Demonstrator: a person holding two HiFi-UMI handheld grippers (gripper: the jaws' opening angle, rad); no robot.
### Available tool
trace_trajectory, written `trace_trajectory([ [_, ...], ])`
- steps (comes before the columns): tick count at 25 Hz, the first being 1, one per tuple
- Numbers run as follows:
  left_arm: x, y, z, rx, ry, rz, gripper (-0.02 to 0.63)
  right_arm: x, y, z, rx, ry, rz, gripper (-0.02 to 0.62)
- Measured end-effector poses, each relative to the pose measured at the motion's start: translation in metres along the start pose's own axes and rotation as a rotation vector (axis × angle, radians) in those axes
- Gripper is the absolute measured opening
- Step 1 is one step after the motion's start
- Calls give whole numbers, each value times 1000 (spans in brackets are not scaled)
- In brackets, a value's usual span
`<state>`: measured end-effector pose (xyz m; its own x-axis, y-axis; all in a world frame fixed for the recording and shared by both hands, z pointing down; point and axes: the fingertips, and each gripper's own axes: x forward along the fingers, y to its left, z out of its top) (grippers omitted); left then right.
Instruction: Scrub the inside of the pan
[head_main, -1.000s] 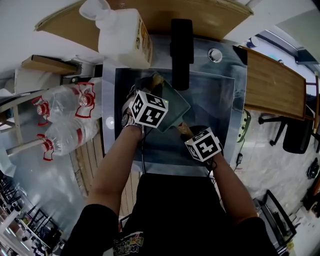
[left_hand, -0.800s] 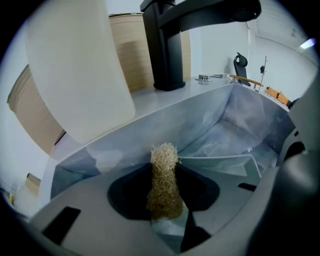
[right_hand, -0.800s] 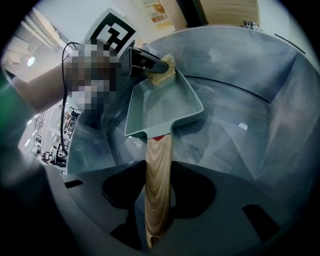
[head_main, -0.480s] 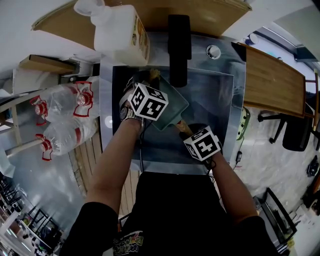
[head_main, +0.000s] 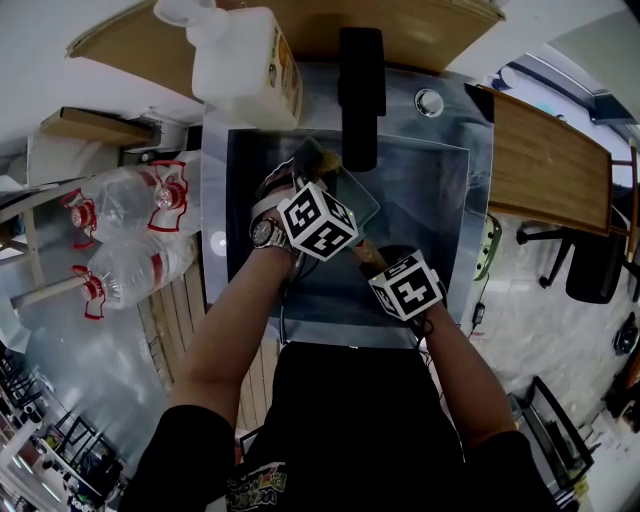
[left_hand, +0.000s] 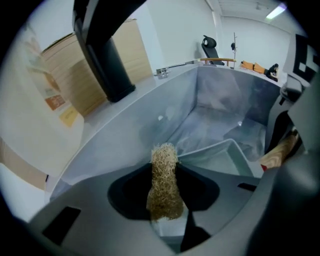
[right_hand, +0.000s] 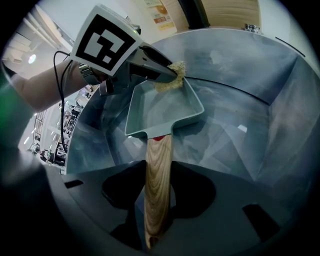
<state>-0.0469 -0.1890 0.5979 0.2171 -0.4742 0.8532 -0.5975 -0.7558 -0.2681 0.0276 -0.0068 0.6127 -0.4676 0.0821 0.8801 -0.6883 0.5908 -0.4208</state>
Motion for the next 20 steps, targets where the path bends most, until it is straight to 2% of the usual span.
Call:
trace_trajectory([
  [10,-14,-75,19,264,-120,-175,144,0,0,0,-1,-9,5,160],
  [12,-18,-90,22,353,-157,-209,144,0,0,0,-3,-11,3,160],
  [14,-22,-104,25,477,-196,-230,144,-1,0,0,-4,-12,1,160],
  [17,-23,-117,22,659,-233,-228,143,0,0,0,-5,-13,1,160],
  [20,-25,-118,18,759,-251,-237,143,0,-1,0,-2,-14,3,160],
])
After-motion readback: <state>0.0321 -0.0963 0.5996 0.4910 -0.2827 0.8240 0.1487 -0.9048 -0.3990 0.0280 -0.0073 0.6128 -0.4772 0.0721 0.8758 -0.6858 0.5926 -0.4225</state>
